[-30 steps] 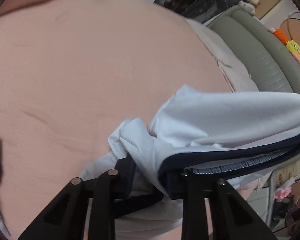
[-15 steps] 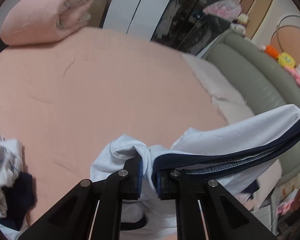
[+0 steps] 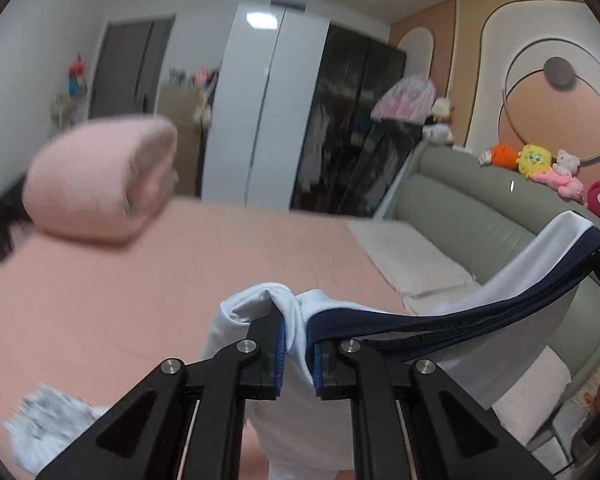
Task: Fold clothes
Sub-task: 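Lift the shirt by its hem with both grippers and swing it out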
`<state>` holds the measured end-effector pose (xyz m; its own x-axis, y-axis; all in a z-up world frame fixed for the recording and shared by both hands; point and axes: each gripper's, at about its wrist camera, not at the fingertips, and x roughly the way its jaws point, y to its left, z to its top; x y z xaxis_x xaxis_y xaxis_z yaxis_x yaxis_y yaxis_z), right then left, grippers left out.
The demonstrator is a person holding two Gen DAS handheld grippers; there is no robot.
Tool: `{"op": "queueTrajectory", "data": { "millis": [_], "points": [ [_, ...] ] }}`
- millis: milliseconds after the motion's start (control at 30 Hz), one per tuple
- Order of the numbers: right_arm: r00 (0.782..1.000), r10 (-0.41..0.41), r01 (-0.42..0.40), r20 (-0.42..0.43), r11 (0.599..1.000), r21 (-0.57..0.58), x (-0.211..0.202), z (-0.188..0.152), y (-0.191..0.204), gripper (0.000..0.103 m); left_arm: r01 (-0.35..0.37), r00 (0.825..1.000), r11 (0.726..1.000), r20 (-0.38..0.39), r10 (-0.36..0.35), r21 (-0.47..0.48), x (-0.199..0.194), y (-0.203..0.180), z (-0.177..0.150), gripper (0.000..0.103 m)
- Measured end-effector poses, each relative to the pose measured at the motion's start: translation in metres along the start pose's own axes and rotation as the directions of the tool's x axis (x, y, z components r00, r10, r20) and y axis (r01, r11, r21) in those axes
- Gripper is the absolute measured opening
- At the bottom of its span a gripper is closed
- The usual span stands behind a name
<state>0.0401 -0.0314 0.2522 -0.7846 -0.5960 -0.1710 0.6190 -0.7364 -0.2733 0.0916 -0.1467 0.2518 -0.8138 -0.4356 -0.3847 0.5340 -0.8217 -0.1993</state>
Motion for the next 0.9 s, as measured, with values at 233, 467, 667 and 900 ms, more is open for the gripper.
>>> {"op": "queueTrajectory", "data": {
  "millis": [233, 467, 667, 900],
  "points": [
    [0.995, -0.066, 0.068, 0.069, 0.997, -0.021, -0.047, 0.049, -0.008, 0.006, -0.029, 0.996, 0.999, 0.083, 0.026, 0.037, -0.037, -0.009, 0.039, 0.009],
    [1.0, -0.029, 0.029, 0.01, 0.999, 0.026, -0.032, 0.074, -0.022, 0.006, -0.102, 0.988, 0.987, 0.127, 0.087, 0.122, -0.04, -0.015, 0.07, 0.009],
    [0.996, -0.026, 0.031, -0.085, 0.998, 0.054, 0.035, 0.072, -0.03, 0.006, -0.195, 0.978, 0.955, 0.115, 0.173, 0.221, 0.013, -0.026, 0.095, 0.009],
    [0.986, -0.165, 0.164, 0.001, 0.986, 0.041, 0.102, 0.129, -0.035, 0.006, -0.349, 0.926, 0.89, 0.251, 0.28, 0.294, 0.054, -0.052, 0.181, 0.009]
  ]
}}
